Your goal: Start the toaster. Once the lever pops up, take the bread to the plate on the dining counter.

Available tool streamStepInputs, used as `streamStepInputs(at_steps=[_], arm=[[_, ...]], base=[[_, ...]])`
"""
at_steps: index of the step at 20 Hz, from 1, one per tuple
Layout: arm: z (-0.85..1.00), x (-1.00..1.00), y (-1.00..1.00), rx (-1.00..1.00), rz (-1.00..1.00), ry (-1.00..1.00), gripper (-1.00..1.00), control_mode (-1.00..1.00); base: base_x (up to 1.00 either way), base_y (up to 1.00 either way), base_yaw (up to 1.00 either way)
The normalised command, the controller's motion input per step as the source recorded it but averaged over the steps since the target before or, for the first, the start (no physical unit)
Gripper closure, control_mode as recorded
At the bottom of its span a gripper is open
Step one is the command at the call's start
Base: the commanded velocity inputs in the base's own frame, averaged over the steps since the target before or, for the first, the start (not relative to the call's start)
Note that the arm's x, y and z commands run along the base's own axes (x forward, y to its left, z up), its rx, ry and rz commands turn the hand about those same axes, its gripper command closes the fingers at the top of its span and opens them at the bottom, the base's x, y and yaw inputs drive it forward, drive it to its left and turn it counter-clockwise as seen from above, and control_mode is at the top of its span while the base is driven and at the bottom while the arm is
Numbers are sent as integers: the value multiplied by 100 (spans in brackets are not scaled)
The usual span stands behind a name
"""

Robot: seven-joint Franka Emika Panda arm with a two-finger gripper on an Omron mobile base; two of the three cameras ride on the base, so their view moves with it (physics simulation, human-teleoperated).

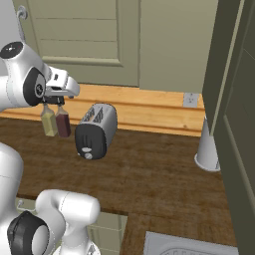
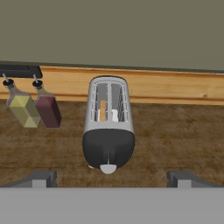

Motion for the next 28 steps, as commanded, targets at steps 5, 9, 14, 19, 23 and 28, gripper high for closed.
streamStepInputs(at_steps=[5, 9, 14, 19, 23, 28], arm=[[0, 0, 0, 0, 0, 0, -100, -100], [0, 0, 0, 0, 0, 0, -100, -100], [0, 0, 0, 0, 0, 0, -100, -100], [0, 0, 0, 0, 0, 0, -100, -100], [0, 0, 0, 0, 0, 0, -100, -100], [0, 0, 0, 0, 0, 0, -100, -100]], base=[[0, 0, 0], [0, 0, 0], [0, 0, 0], [0, 0, 0], [0, 0, 0], [0, 0, 0]])
